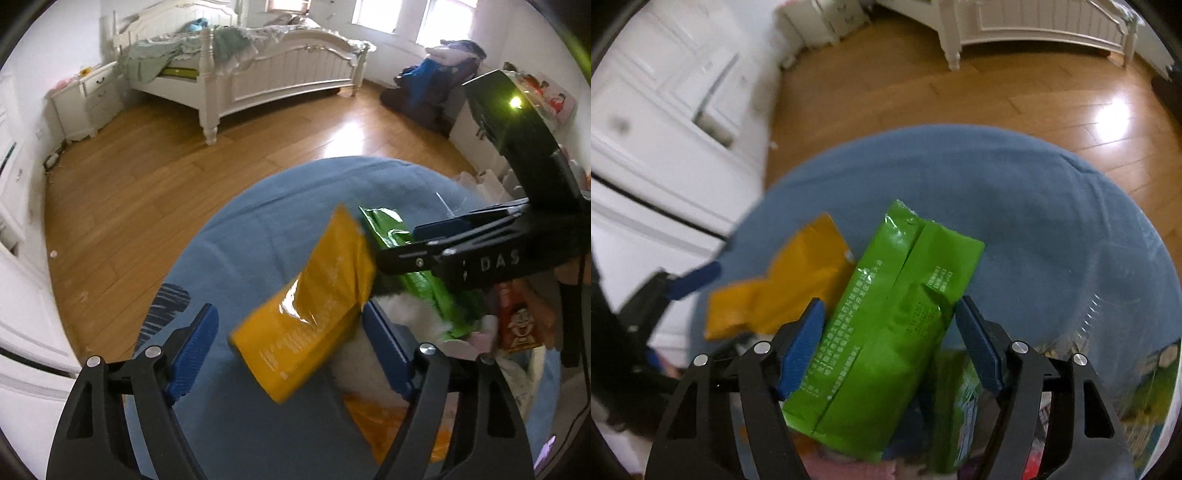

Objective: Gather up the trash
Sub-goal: 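Grasp the yellow wrapper with the left gripper while the right grasps the green gum pack, then carry the yellow wrapper and green pack in both grippers over the black bin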

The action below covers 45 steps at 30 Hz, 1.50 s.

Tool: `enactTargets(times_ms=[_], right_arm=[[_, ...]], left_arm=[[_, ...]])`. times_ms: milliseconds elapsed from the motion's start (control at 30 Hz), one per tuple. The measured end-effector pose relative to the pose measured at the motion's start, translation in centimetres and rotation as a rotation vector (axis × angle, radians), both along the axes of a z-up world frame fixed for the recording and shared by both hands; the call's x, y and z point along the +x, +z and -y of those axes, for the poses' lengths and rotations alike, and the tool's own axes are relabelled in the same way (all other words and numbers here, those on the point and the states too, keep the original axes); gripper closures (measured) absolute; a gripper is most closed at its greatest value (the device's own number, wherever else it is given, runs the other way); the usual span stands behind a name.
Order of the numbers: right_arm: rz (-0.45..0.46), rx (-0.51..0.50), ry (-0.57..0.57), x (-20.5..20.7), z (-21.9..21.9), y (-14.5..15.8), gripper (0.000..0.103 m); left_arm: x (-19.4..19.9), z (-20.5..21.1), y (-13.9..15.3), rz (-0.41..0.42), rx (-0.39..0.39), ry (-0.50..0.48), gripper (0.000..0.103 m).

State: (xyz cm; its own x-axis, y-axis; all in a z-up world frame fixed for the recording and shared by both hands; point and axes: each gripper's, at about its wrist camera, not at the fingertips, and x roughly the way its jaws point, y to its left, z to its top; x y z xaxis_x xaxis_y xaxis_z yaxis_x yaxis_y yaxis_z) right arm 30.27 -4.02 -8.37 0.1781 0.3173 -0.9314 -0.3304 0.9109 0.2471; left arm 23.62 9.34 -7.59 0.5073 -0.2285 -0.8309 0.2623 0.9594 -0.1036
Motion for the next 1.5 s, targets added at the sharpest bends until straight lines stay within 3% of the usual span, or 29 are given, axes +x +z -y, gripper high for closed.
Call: enactTargets(times_ms=[133, 233, 267, 300, 333, 433, 567, 600, 733, 833, 900, 967, 1033, 1133, 1167, 1300, 1367, 1400, 1500], right_arm=[[0.036, -0.008, 0.032, -1.2, -0.5, 0.1, 0.038], [0.033, 0.089, 0.021, -2.2, 0.6, 0.4, 0.045], [0.039, 0.119, 0.013, -2.6, 1.0, 0.8, 0.055], [0.049, 0.165, 0.001, -3.0, 1.6, 1.5, 0.078], [0.05, 0.226, -0.008, -3.4, 2.3, 2.1, 0.091], [0.08, 0.344, -0.046, -5.0, 4.5, 3.8, 0.091], [0.139, 0.398, -0.043, -7.3, 6.7, 6.0, 0.091], [0.139, 0.43, -0.041, -7.8, 7.2, 6.3, 0.091], [0.185, 0.545, -0.03, -10.3, 10.4, 9.0, 0.091], [0.238, 0.594, -0.021, -12.6, 13.5, 10.8, 0.091], [0.253, 0.617, -0.029, -13.5, 15.1, 11.3, 0.091], [0.272, 0.63, -0.039, -14.9, 16.2, 11.9, 0.091], [0.304, 0.627, -0.051, -16.5, 17.6, 11.8, 0.091], [0.317, 0.634, -0.073, -17.8, 19.3, 11.4, 0.091], [0.318, 0.633, -0.082, -18.3, 20.2, 10.9, 0.091], [0.312, 0.597, -0.117, -19.5, 22.8, 9.4, 0.091], [0.304, 0.588, -0.143, -19.8, 24.5, 8.7, 0.091], [0.3, 0.588, -0.15, -20.1, 24.9, 8.2, 0.091], [0.293, 0.588, -0.173, -20.3, 25.8, 7.2, 0.091]], left_arm=[[-0.3, -0.7, -0.2, 0.001, -0.018, 0.015, 0.03], [-0.6, -0.4, -0.1, 0.019, -0.022, 0.014, 0.04], [-0.7, -0.2, 0.1, 0.037, -0.019, 0.019, 0.042], [-0.9, -0.3, 0.2, 0.044, -0.026, 0.026, 0.046], [-1.0, -0.5, 0.3, 0.047, -0.039, 0.037, 0.05], [-1.7, -1.0, 0.5, 0.055, -0.063, 0.071, 0.052], [-3.0, -0.8, 0.7, 0.068, -0.042, 0.073, 0.06], [-3.4, -0.8, 0.8, 0.068, -0.042, 0.077, 0.094], [-5.0, -2.0, 2.1, 0.089, -0.127, 0.12, 0.095], [-5.9, -2.1, 3.3, 0.139, -0.12, 0.12, 0.095], [-5.5, -1.5, 4.1, 0.166, -0.1, 0.105, 0.089], [-4.2, 0.5, 4.8, 0.19, -0.029, 0.082, 0.073], [-2.3, 3.1, 5.4, 0.223, 0.048, 0.052, 0.008], [-0.3, 6.9, 5.4, 0.285, 0.158, -0.049, 0.005], [0.8, 8.6, 5.0, 0.284, 0.226, -0.098, 0.005], [4.5, 12.7, 1.2, 0.182, 0.422, -0.234, 0.005], [4.9, 13.4, -0.5, 0.163, 0.461, -0.296, 0.005], [4.9, 13.4, -0.9, 0.153, 0.45, -0.315, 0.011], [6.0, 12.1, -2.7, 0.059, 0.407, -0.274, 0.068]])
